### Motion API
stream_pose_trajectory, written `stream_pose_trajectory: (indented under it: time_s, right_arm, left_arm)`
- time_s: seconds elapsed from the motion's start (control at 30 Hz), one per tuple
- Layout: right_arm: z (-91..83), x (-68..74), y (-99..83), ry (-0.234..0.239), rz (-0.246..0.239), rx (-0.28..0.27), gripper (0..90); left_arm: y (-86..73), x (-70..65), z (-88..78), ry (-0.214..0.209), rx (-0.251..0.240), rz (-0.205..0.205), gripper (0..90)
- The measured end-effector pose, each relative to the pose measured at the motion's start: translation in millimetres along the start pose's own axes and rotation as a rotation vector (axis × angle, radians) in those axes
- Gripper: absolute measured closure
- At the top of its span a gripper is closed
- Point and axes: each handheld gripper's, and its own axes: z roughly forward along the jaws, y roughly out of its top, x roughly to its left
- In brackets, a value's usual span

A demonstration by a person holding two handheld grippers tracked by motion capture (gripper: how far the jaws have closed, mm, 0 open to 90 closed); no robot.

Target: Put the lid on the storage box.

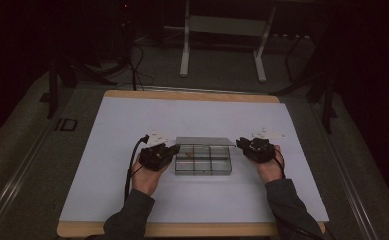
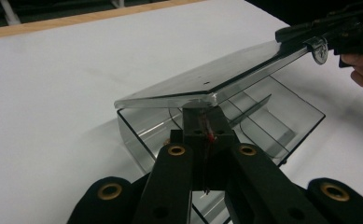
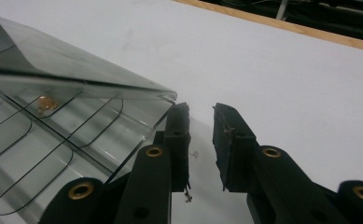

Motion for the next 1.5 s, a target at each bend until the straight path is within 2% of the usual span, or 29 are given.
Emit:
stream_pose_trajectory:
  time_s: [0.47,1.07,1.5]
  right_arm:
    - [-1.7,-1.7,-1.1,-0.003,0.003,-0.002,75.8]
    - [-1.6,-2.0,-2.7,-0.001,0.007,0.003,75.4]
    - [-3.2,-3.4,-2.8,-0.004,0.008,-0.002,75.4]
  left_arm:
    - [-16.0,0.8,-4.0,-0.027,0.004,0.016,89.9]
    - [-35.5,-2.1,-0.1,-0.072,0.042,0.062,89.8]
    - [-45.0,-3.2,2.9,-0.085,0.064,0.069,89.7]
